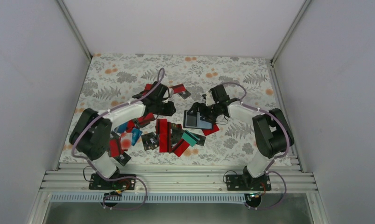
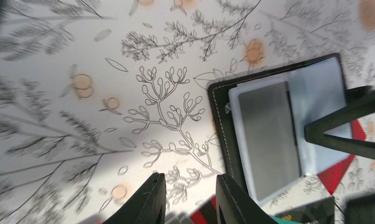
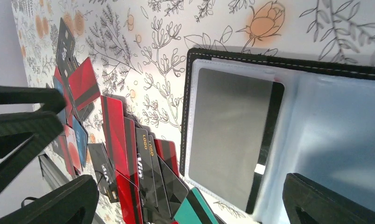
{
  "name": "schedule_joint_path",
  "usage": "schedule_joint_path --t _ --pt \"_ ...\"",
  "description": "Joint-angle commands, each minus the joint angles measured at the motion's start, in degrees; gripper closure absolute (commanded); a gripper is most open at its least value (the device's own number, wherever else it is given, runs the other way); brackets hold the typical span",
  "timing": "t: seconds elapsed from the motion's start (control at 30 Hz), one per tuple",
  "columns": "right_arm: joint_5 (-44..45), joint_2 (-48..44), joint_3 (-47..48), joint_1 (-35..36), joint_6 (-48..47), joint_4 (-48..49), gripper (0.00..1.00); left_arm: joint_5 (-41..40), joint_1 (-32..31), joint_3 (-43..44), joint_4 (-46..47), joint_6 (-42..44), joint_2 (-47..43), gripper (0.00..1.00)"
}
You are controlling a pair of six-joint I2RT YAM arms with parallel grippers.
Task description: Put the credit cards into the card holder
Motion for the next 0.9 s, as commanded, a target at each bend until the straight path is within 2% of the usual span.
schedule_joint_path --t 0.0,0.33,0.57,0.73,0.87 --pt "6.5 -5.0 2.1 0.5 -3.4 -5.4 0.0 -5.5 -0.3 -3.8 -4.5 -1.1 -7.2 0.66" --pt "14.2 -12.9 0.5 3.5 -5.7 -12.7 0.0 -12.9 -3.0 -13.9 -11.5 -4.4 -15.8 0.54" --pt "12.6 -16.4 -3.9 7.4 -4.2 -11.5 0.0 -16.8 -9.5 -12.5 -15.3 -9.5 -13.4 0.4" --pt "12.7 -17.3 -5.7 8.9 -3.5 -10.6 0.0 -16.9 -13.0 -11.3 -17.5 -15.1 -11.5 0.28" --pt "12.8 -17.6 -6.4 9.1 -3.8 -10.4 0.0 -16.3 -15.6 -11.1 -17.8 -16.6 -9.3 0.24"
